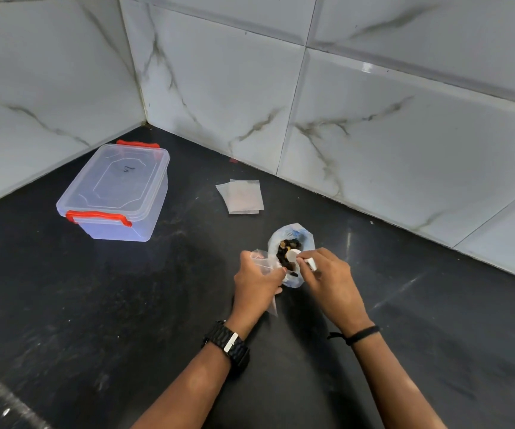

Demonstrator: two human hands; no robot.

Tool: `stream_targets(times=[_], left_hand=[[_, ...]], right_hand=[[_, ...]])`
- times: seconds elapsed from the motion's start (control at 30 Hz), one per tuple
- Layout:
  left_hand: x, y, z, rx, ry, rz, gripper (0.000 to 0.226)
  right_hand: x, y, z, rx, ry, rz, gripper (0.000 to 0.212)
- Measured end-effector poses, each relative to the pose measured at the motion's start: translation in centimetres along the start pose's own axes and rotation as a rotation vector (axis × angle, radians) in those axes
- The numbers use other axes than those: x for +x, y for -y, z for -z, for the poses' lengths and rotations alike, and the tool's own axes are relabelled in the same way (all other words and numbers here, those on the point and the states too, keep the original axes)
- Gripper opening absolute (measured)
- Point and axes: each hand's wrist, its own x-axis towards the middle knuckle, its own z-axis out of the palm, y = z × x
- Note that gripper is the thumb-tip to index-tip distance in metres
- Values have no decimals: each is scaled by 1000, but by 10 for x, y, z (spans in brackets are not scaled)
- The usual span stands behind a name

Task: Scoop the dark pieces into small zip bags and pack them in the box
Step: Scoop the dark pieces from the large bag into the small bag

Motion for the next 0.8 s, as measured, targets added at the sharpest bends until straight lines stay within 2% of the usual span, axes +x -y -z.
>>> stream_targets(times=[0.13,0.27,0.47,0.8], left_hand=[[6,0,2,-284,46,117,48],[5,0,3,-338,58,100,47],[-3,-2,2,-213,21,17,35],[-3,-3,6,12,15,-54,42]], right_hand=[[5,3,-1,-14,81,-32,20],[17,1,-2,54,66,-189,27],[27,1,-9,404,-85,-530,24],[23,-1,-9,566,-108,-593,16]])
